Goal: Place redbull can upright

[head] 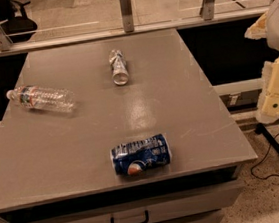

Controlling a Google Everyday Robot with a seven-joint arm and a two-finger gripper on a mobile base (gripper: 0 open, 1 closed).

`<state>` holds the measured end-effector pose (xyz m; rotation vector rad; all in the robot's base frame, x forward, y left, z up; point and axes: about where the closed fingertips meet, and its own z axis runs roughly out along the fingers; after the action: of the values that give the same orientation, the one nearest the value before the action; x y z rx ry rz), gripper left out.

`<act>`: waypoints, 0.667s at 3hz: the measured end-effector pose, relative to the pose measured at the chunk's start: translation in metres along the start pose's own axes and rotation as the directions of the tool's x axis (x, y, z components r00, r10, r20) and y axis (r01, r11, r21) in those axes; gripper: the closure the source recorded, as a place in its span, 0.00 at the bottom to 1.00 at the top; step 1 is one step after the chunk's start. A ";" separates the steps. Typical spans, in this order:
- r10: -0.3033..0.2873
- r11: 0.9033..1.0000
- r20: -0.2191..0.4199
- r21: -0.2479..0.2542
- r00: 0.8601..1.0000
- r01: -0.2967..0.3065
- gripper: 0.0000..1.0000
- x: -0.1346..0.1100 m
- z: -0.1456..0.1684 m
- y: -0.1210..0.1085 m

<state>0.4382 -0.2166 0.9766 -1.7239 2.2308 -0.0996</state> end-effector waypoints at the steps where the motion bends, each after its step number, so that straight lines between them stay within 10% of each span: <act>1: 0.000 1.000 0.000 0.000 1.000 0.000 0.00 0.000 0.000 0.000; 2: 0.018 1.000 0.062 -0.011 0.998 -0.017 0.00 -0.029 0.018 -0.018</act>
Offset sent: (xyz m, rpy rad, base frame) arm 0.0745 0.0628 -0.0202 0.1694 0.0056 0.0000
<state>0.4670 -0.1916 0.9698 -1.6888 2.2054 -0.0304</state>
